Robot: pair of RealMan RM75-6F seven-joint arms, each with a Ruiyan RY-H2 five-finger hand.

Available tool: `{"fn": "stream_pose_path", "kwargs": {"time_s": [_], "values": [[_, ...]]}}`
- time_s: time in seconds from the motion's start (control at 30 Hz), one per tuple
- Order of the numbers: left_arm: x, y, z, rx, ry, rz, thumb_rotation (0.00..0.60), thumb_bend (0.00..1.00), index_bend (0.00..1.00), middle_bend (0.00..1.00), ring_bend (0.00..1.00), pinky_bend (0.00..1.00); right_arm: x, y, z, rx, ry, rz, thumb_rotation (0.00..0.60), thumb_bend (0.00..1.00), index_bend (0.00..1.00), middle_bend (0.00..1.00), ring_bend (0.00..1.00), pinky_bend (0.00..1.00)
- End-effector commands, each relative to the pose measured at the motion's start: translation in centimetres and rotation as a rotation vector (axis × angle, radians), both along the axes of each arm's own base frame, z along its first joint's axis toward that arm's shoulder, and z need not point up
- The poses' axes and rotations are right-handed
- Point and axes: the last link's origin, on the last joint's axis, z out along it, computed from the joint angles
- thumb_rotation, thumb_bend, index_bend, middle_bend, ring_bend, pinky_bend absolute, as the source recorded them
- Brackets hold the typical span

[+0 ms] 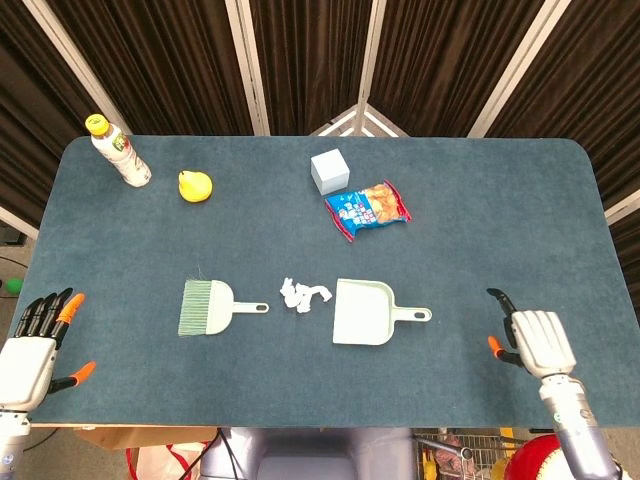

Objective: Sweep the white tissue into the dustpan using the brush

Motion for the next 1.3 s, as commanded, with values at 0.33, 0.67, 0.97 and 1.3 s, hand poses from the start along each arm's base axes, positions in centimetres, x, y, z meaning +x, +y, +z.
{"fn": "stream_pose_path", "kwargs": {"time_s": [0.33, 0.67, 0.97, 1.3], "values": [[0.0, 0.2, 0.0, -0.019, -0.014, 0.010, 0.600, 0.00, 0.00, 0.00, 0.00, 0.00, 3.0, -2.5, -5.1, 0.089, 0.021, -0.022, 0.600, 0.35, 0.23, 0.82, 0.85, 0.87], [0.0, 0.2, 0.0, -0.030, -0.020, 0.013, 0.600, 0.00, 0.00, 0.00, 0.00, 0.00, 4.5, -3.8, -7.9, 0.124, 0.008, -0.045, 0.600, 0.37, 0.30, 0.82, 0.85, 0.87], [0.0, 0.3, -0.1, -0.037, -0.026, 0.015, 0.600, 0.00, 0.00, 0.00, 0.00, 0.00, 5.7, -4.3, -9.7, 0.135, -0.003, -0.041, 0.600, 0.38, 0.32, 0.82, 0.85, 0.87], [-0.1, 0.4, 0.0, -0.037, -0.033, 0.021, 0.600, 0.00, 0.00, 0.00, 0.00, 0.00, 6.2, -4.5, -11.0, 0.142, -0.005, -0.051, 0.600, 0.41, 0.35, 0.82, 0.85, 0.87]]}}
